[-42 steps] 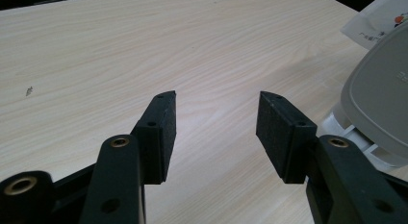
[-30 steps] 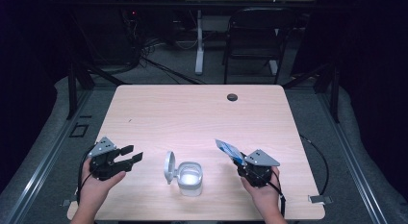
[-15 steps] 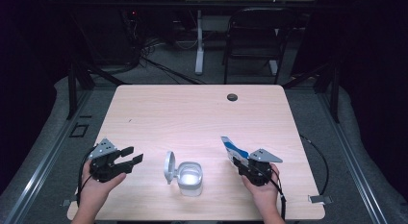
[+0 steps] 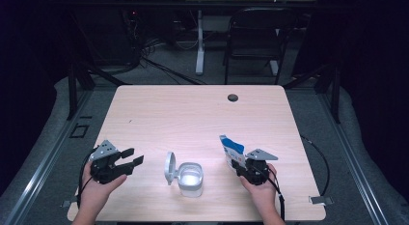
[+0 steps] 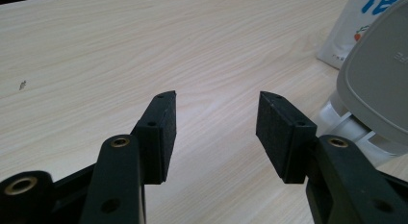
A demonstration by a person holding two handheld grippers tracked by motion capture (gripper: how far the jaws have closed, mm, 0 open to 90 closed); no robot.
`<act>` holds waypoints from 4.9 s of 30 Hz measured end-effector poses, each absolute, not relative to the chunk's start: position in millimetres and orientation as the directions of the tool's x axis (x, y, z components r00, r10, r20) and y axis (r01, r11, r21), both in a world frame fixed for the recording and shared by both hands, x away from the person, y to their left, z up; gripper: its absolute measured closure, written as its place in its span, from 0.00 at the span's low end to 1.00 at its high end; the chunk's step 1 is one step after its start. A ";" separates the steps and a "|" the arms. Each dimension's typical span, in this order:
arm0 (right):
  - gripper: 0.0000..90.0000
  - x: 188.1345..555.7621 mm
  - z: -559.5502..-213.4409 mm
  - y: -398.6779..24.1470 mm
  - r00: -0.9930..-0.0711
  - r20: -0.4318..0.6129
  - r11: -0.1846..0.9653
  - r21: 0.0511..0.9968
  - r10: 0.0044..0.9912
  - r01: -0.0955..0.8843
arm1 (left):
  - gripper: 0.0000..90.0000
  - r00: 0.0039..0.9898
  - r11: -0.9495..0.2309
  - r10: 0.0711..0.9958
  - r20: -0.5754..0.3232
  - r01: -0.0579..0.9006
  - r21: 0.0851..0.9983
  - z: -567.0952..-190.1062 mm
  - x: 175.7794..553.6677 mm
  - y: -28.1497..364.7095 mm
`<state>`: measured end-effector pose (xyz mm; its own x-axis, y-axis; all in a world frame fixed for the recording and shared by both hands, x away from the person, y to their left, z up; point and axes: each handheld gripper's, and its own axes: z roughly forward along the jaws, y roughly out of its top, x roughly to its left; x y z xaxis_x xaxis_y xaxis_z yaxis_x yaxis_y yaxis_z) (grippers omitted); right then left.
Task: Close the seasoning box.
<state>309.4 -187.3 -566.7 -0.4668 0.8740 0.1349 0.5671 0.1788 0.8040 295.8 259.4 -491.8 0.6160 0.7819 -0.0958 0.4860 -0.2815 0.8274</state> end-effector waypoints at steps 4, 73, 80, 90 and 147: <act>0.73 309.2 -568.3 -188.9 -0.457 0.145 0.159 0.812 0.877 0.562 | 0.55 0.617 -0.283 0.781 -0.093 0.483 0.829 -491.4 295.6 259.0; 0.49 267.9 -523.0 -207.5 -0.504 0.089 0.186 0.863 0.859 0.470 | 0.87 0.748 -0.346 0.658 -0.091 0.407 0.846 -461.4 283.7 226.1; 0.49 261.7 -530.1 -217.0 -0.481 0.126 0.136 0.870 0.868 0.474 | 0.97 0.775 -0.350 0.621 -0.115 0.406 0.844 -460.9 282.0 220.9; 0.49 256.2 -535.8 -219.8 -0.487 0.108 0.149 0.876 0.866 0.459 | 1.00 0.807 -0.385 0.582 -0.105 0.386 0.838 -461.7 281.0 210.5; 0.49 258.4 -542.9 -219.5 -0.484 0.122 0.143 0.868 0.867 0.475 | 1.00 0.875 -0.465 0.475 -0.091 0.338 0.818 -469.8 266.6 170.4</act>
